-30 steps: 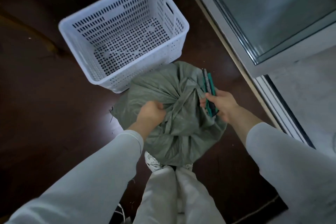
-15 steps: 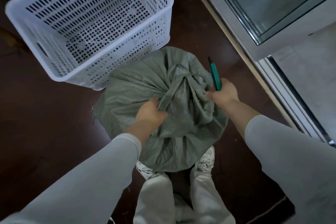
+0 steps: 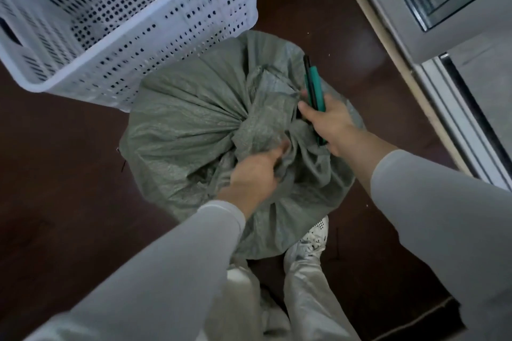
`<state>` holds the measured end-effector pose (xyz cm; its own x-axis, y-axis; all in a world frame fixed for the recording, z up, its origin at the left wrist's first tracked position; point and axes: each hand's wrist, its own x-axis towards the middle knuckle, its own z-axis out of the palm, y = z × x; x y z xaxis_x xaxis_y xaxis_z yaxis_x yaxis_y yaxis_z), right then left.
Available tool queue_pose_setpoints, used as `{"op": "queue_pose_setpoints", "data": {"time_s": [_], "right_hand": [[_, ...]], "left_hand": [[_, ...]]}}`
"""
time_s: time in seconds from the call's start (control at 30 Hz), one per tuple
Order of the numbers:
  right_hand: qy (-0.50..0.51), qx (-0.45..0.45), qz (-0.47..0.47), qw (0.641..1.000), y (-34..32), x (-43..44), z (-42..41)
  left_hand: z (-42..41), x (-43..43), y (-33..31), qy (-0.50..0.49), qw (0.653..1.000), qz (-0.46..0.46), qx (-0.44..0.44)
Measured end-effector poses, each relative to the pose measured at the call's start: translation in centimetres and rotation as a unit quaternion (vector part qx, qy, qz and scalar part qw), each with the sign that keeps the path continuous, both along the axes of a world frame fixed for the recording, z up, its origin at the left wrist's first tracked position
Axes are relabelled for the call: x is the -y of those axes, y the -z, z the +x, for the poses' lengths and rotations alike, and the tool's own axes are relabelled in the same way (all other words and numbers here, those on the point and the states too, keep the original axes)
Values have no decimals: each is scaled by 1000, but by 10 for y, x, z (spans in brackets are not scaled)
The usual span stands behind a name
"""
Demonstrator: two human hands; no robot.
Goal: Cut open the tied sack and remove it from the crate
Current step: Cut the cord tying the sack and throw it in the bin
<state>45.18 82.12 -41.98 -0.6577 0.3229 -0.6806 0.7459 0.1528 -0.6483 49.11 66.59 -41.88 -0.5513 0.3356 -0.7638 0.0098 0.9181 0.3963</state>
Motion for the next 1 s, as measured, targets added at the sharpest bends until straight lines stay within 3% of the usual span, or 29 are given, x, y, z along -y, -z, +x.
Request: {"op": "queue_pose_setpoints", "data": {"time_s": [0.1,0.23,0.33,0.43,0.5,0.6,0.67,0.77,0.87,0.93,1.0], "right_hand": [[37,39,-11,998,3,-4,15],[98,66,-62,991,1,-5,33],[52,73,-20,996,1,3,51],[30,89,-21,995,-1,11,72],[19,104,-54,993,0,15,88],[29,118,-96,988,1,18,106],[57,101,-115,987,0,16,110],[142,53,-132,980,-6,7,106],[189,-4,-9,982,-8,-9,96],[143,-25,86,986,-5,-18,86],[101,-14,65,993,-1,-19,75]], "left_hand": [[32,-6,4,53,998,14,22],[59,-3,-1,69,989,39,121],[56,3,-12,-131,990,12,41],[31,10,-15,-340,933,-8,-119],[9,10,-11,-373,914,20,-160],[-12,1,2,-234,969,65,-36],[-17,-2,10,-182,974,128,43],[-11,0,13,-87,991,86,54],[3,13,10,19,999,7,50],[16,25,8,73,995,-8,66],[30,37,8,86,993,-17,83]]}}
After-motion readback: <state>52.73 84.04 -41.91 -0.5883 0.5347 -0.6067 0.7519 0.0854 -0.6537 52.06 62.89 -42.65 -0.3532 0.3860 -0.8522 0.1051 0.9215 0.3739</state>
